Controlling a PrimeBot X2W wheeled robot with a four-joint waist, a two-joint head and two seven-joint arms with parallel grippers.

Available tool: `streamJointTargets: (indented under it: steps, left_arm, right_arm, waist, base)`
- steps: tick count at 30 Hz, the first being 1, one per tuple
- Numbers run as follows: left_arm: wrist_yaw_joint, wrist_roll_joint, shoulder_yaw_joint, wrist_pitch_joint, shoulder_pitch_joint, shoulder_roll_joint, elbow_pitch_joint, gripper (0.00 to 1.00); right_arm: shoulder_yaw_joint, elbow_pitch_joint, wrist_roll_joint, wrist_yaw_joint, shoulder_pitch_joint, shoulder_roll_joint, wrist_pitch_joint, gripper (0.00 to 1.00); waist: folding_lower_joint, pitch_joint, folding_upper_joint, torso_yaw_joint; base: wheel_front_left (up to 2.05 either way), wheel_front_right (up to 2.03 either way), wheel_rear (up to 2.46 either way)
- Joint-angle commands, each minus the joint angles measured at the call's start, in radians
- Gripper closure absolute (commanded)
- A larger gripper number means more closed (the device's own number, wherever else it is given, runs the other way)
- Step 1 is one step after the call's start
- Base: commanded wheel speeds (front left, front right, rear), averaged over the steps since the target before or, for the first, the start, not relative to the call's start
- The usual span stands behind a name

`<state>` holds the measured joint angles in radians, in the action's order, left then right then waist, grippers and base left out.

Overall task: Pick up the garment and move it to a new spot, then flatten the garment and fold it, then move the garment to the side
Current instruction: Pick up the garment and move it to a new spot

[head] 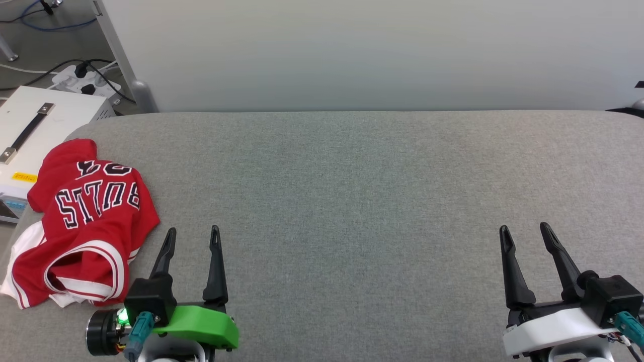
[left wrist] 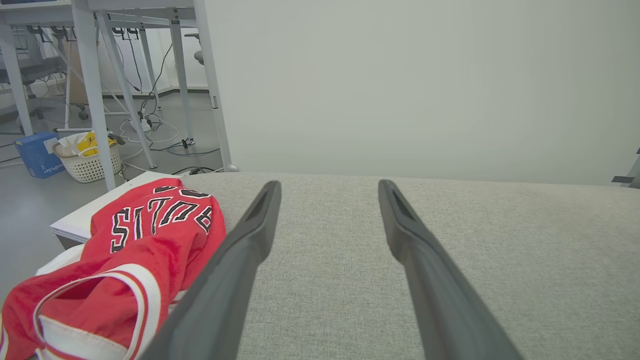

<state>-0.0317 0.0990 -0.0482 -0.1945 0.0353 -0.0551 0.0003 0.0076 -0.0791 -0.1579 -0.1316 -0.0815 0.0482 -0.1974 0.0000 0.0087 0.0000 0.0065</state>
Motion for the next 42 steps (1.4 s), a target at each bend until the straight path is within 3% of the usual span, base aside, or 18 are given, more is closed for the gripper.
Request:
streamJointTargets:
  steps: [1,42]
  left_arm:
    - [-0.007,0.011,0.000,-0.012,0.014,0.004,-0.001,0.00]
    - [-0.020,0.012,-0.012,-0.067,0.029,0.005,0.009,0.00]
  right_arm:
    - [0.001,-0.007,-0.012,0.001,-0.016,0.002,-0.010,0.00]
    - [0.004,0.027,-0.023,0.001,-0.035,0.002,-0.064,0.00]
  waist:
    - [0.0000,0.000,0.0000,0.000]
    - [0.0000,0.011,0.0000,0.011]
  base:
    - [0.00,0.00,0.00]
    - [0.00,0.00,0.00]
